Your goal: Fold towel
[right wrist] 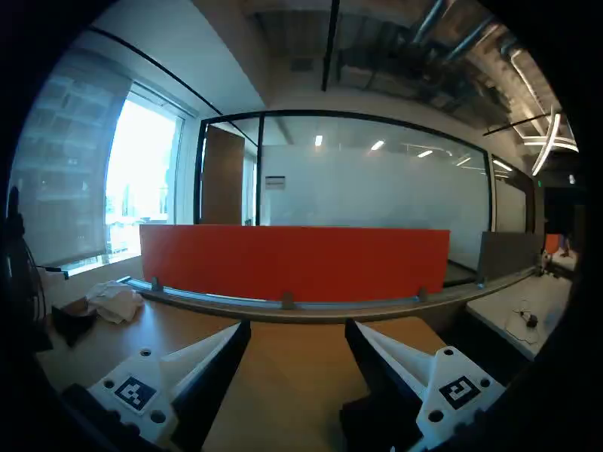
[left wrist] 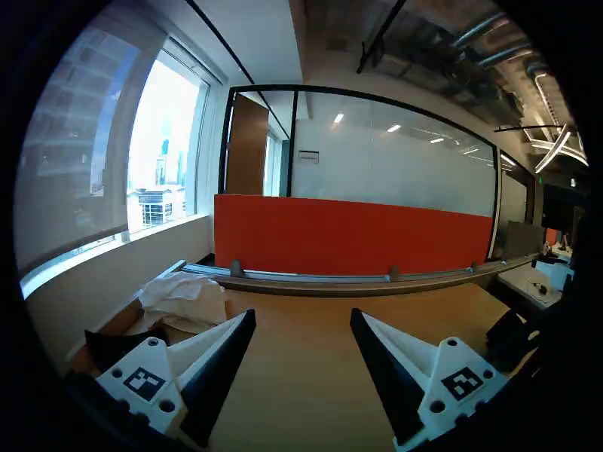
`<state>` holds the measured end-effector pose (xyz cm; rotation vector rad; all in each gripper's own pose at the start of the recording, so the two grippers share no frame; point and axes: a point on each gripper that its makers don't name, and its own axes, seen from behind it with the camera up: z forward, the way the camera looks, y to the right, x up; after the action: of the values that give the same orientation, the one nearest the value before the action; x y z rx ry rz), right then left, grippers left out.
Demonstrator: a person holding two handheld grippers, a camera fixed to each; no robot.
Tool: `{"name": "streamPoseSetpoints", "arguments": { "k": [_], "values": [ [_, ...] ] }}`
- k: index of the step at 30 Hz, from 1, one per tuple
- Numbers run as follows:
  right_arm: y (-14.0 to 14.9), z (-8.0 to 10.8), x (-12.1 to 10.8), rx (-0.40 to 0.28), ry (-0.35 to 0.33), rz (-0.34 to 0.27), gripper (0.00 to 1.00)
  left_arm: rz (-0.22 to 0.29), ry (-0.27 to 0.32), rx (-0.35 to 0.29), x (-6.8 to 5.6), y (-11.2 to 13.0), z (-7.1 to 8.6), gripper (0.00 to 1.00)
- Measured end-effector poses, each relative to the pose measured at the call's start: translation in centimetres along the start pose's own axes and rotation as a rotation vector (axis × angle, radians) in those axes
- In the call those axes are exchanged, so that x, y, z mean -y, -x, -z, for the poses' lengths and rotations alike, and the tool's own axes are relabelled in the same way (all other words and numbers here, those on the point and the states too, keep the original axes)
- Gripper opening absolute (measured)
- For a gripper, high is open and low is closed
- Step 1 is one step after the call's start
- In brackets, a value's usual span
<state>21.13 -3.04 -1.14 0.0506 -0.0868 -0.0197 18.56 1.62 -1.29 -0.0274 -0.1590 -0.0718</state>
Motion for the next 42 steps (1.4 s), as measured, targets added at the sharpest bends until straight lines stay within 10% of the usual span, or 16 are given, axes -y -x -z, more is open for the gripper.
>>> {"name": "streamPoseSetpoints", "arguments": {
  "k": [17, 42],
  "values": [
    [2.5, -0.5, 1.7, 0.0, 0.009, 0.027, 0.97, -0.008, 0.011, -0.036, 0.9, 2.8, -1.4, 0.93],
    [8.4, -0.5, 3.5, 0.006, 0.008, 0.129, 0.97, 0.019, 0.014, -0.099, 2.5, 13.6, -3.1, 0.93]
  ]
}}
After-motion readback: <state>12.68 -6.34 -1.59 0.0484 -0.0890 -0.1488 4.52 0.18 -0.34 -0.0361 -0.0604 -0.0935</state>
